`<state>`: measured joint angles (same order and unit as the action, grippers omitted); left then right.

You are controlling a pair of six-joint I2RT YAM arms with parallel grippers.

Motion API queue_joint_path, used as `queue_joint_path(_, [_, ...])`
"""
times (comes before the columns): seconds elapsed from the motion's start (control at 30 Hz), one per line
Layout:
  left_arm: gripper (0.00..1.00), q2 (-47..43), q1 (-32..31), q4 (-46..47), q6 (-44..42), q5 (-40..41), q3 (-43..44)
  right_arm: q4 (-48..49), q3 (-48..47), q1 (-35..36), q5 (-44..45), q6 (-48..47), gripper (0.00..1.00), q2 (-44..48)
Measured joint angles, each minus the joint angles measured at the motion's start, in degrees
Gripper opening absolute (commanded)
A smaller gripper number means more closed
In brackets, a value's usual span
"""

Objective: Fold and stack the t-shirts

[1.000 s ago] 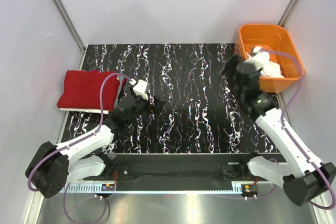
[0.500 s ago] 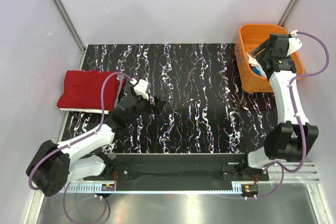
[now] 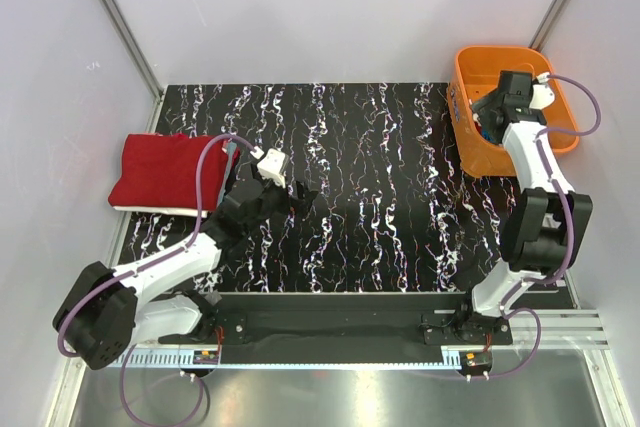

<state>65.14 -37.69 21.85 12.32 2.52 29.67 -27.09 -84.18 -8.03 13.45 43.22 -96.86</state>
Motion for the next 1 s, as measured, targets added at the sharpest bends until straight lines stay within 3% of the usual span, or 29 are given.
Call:
queue_joint_path(0.13, [0.99, 0.0, 0.0, 0.0, 0.0, 0.0, 0.0, 1.0, -1.0, -0.2, 0.9, 0.8, 0.62, -2.7])
queue_joint_path(0.17, [0.99, 0.1, 0.0, 0.0, 0.0, 0.0, 0.1, 1.0, -1.7, -0.3, 1.1, 1.0, 0.54, -3.5])
queue_joint_path(0.2, [0.99, 0.3, 0.0, -0.2, 0.0, 0.0, 0.2, 1.0, -2.8, -0.3, 1.5, 1.0, 0.31, -4.6])
queue_joint_path(0.27, [0.99, 0.5, 0.0, -0.5, 0.0, 0.0, 0.5, 0.9, -4.8, -0.5, 2.5, 1.2, 0.02, -6.4])
queue_joint_path(0.47, [0.99, 0.7, 0.0, -1.2, 0.0, 0.0, 1.1, 1.3, -6.8, -0.6, 3.3, 2.7, 0.0, -5.9])
queue_joint_path(0.67, [0.99, 1.2, 0.0, -1.4, 0.0, 0.0, 1.5, 1.9, -8.3, 5.7, 6.7, -2.1, 0.0, 4.5])
queue_joint_path(0.77, [0.99, 1.4, 0.0, -1.7, 0.0, 0.0, 1.5, 2.2, -17.2, 12.9, 6.2, -6.8, 0.0, 8.0])
queue_joint_path(0.9, [0.99, 1.4, 0.0, -1.7, 0.3, -0.2, 1.5, 2.3, -34.9, 21.5, -1.1, -10.5, 0.0, 9.5])
queue_joint_path(1.0, [0.99, 1.5, 0.0, -1.7, 0.9, -0.2, 1.6, 0.4, -45.8, 22.3, -9.2, -10.6, 0.04, 9.9])
